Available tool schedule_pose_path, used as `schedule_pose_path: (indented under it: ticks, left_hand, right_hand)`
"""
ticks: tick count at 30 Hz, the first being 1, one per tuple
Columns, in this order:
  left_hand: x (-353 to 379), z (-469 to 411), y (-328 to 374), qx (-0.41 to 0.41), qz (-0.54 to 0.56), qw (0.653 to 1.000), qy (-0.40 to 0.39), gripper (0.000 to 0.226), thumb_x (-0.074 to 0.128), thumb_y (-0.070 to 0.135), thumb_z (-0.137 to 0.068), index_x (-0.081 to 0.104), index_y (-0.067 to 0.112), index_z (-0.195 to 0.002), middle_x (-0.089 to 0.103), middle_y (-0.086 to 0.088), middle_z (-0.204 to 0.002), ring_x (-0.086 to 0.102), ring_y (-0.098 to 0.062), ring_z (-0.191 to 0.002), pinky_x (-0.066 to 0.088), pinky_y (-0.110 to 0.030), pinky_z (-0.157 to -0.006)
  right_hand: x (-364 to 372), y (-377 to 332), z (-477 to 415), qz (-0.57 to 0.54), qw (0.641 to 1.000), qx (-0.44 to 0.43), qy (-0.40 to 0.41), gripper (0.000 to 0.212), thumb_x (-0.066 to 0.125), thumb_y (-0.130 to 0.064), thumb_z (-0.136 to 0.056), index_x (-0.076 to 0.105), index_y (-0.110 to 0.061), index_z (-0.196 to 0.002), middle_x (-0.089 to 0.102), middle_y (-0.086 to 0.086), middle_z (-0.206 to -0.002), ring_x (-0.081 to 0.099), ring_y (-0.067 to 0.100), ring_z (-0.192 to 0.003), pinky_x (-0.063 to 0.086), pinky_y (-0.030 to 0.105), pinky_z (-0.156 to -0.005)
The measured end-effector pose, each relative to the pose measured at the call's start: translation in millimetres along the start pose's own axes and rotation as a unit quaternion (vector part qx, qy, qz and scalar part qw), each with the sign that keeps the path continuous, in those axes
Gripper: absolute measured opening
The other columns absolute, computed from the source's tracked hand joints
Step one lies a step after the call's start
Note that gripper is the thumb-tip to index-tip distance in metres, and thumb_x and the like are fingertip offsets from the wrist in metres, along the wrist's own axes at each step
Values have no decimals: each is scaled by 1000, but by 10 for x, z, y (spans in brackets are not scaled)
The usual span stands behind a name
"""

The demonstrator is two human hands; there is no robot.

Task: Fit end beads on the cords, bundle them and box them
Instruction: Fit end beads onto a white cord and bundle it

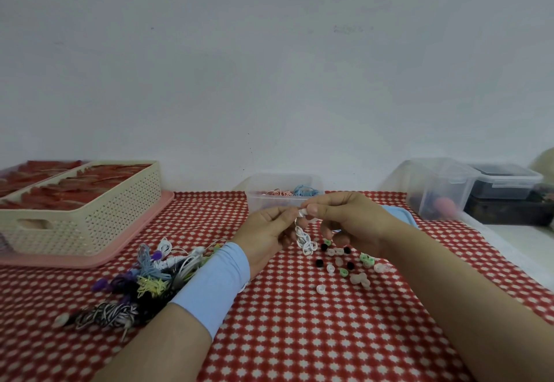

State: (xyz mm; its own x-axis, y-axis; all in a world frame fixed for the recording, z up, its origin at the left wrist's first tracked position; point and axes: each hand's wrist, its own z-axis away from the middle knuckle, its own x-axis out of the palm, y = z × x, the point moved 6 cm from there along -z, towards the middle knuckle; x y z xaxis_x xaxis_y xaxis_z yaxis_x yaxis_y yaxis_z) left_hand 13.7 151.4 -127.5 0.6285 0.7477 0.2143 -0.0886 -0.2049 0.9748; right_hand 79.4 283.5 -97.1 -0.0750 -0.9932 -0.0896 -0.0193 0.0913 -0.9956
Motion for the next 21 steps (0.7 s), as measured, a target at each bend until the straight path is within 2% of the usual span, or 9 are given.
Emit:
schedule_pose_path:
  ticks: [7,12,17,21]
  left_hand:
    - [-2,2,-4,-2,25,1000,-10,21,57,17,-94,71,2,-99,67,0,-71,52,-11,-67,48,-21,-66]
    - [23,24,27,14,7,999,-36,23,62,26,-81,69,5,-84,65,1,-68,50,-12,-65,44,-28,-70]
    - [39,26,23,10,-2,999,-46,22,62,26,-80,71,12,-66,63,0,-65,51,-13,-64,46,-28,-67]
    - [16,-1,28,13,9,999,-41,19,65,27,-80,74,13,-72,65,-3,-73,51,-20,-77,45,-32,-78]
  right_hand:
    - [33,-5,7,-5,1000,3,-13,26,75,-25,-76,81,-10,-97,73,9,-89,48,14,-55,30,21,-41]
    - [36,6,7,-9,1000,15,-2,19,72,-15,-87,79,-4,-101,73,8,-85,49,13,-53,32,20,-40]
    - [26,26,2,3,1000,17,-4,23,74,-19,-82,79,-5,-100,73,10,-85,51,12,-53,34,20,-41]
    - [18,13,-5,-15,999,12,44,21,75,-12,-87,76,-5,-107,74,10,-86,57,15,-53,37,22,-40]
